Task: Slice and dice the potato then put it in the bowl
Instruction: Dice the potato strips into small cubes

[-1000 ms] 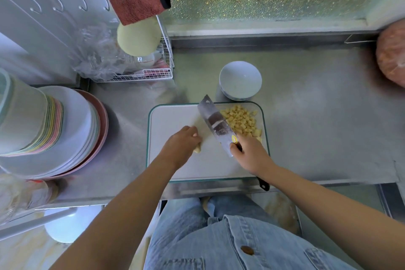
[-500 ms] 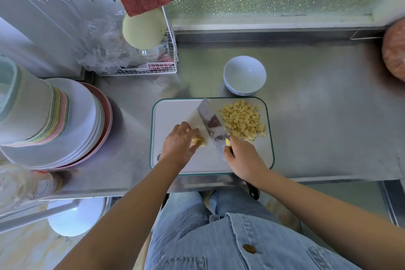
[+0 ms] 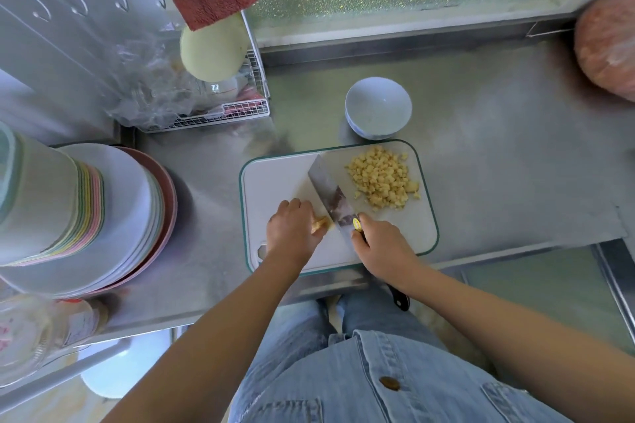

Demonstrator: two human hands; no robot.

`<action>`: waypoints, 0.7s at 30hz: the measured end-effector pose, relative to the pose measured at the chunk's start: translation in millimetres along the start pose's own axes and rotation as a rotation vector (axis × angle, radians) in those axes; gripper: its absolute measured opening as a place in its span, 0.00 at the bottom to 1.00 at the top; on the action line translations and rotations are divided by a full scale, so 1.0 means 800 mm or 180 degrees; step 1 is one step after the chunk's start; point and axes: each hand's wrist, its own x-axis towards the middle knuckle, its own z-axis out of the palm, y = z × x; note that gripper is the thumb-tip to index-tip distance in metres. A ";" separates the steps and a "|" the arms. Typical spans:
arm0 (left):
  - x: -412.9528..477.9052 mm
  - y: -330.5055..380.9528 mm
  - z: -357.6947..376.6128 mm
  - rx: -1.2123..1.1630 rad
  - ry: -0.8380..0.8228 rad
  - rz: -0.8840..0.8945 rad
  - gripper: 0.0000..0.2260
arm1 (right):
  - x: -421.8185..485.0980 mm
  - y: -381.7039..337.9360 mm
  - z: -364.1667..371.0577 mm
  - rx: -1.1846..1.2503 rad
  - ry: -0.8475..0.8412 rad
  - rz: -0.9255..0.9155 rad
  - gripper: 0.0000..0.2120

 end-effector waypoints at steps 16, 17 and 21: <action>-0.005 0.000 0.011 -0.0484 0.0020 0.0098 0.09 | 0.003 -0.018 0.031 -0.0275 -0.0004 0.0072 0.04; -0.005 -0.001 0.011 -0.0457 0.0003 0.0086 0.09 | 0.005 -0.020 0.033 -0.0290 0.0021 0.0073 0.04; -0.007 -0.001 0.009 -0.0426 0.0012 0.0076 0.09 | 0.013 -0.025 0.031 -0.0303 0.0124 0.0041 0.08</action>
